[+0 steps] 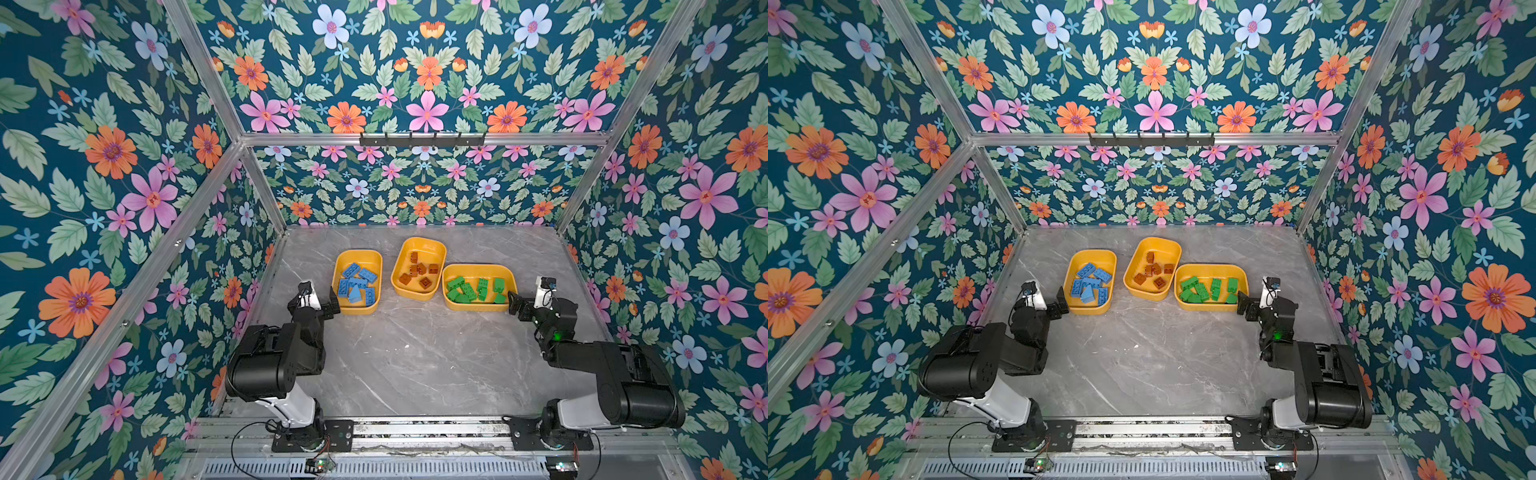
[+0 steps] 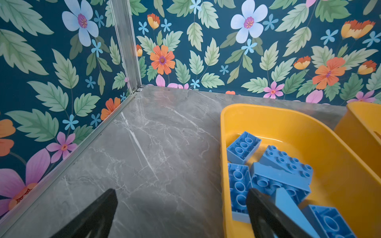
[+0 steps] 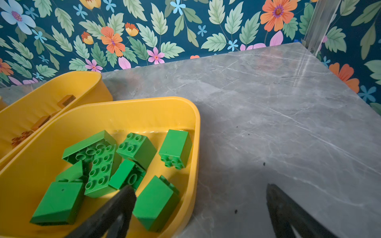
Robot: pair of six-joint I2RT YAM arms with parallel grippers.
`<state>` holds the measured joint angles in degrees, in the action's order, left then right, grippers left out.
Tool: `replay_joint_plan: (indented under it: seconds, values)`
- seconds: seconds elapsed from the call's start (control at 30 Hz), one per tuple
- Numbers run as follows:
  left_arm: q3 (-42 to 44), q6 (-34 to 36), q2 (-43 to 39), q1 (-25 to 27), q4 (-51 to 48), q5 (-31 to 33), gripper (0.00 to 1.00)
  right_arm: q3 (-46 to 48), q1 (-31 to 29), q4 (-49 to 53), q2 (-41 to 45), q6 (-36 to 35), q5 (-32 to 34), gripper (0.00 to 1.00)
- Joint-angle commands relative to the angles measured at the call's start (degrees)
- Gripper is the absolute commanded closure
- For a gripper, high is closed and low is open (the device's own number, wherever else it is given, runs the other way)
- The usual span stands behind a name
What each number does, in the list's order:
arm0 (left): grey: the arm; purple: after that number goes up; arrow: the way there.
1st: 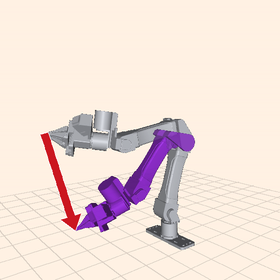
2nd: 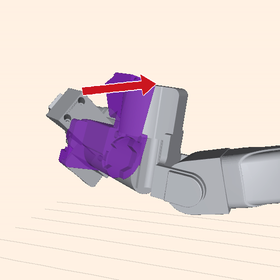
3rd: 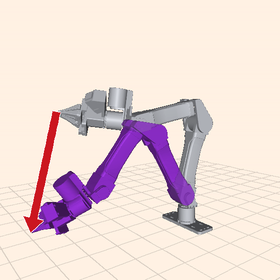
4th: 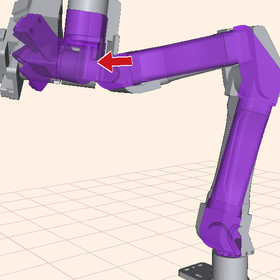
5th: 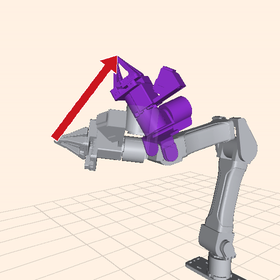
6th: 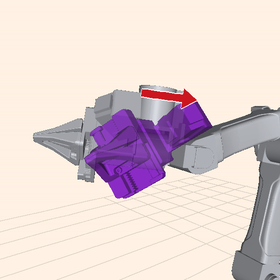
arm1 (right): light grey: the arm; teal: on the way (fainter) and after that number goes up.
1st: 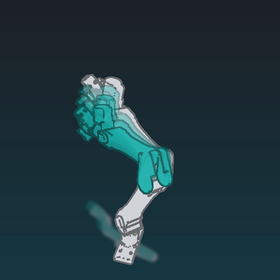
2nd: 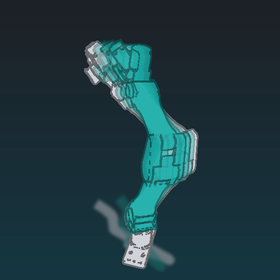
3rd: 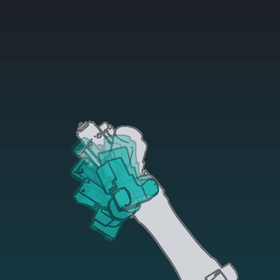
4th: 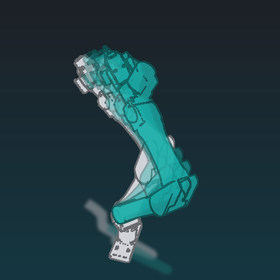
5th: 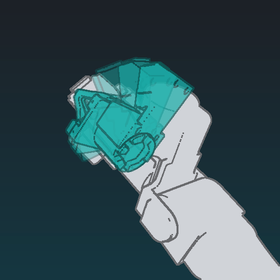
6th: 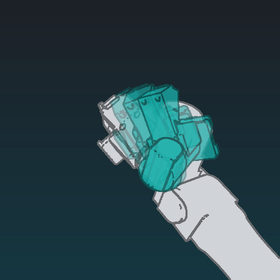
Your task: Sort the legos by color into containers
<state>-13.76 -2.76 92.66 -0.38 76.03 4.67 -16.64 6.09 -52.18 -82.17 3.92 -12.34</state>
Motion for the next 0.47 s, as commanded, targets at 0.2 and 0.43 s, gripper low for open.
replay_joint_plan:
  seconds: [0.2,0.43]
  values:
    - [-0.89,1.01,0.04,0.38,-0.57,1.61,0.0,-0.53,-0.05,0.62,-0.09,-0.86,-0.75,0.01]
    - [-1.4,1.18,-0.02,0.65,-1.85,2.72,0.0,-0.72,-0.11,0.95,-0.16,-0.94,-0.84,0.01]
